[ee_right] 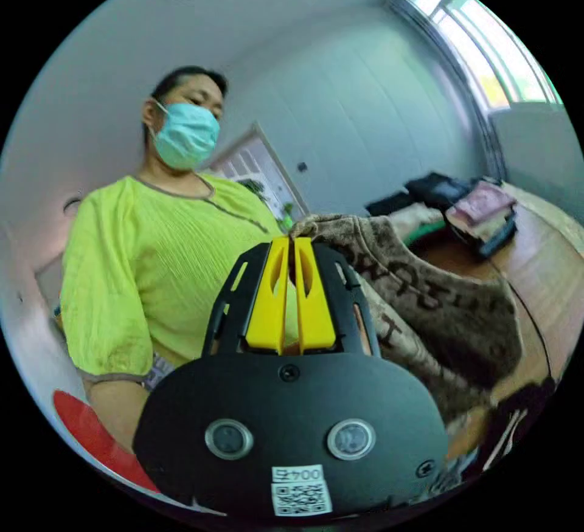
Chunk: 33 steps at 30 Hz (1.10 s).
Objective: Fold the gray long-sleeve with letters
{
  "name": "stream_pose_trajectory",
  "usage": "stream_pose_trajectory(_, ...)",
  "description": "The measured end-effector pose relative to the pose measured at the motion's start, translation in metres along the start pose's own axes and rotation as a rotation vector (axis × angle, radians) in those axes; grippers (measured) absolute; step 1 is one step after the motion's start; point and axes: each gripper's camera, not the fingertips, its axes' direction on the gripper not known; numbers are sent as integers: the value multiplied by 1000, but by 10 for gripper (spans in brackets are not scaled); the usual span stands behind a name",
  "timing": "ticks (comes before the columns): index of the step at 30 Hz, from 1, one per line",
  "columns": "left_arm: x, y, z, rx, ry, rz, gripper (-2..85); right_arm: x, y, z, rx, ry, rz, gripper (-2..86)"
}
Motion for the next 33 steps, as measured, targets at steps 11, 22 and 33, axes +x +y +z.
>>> stream_pose_trajectory(11,143,45,181,-392,114,643,171,-38,44,-37,-70,473,213,-2)
stream_pose_trajectory(22,207,45,260,-448,290,832,208,-107,-25,-26,65,53,-69,-2)
stream_pose_trajectory(33,248,47,272,-477,560,1036,226,-156,-101,39,-183,15,-117,0)
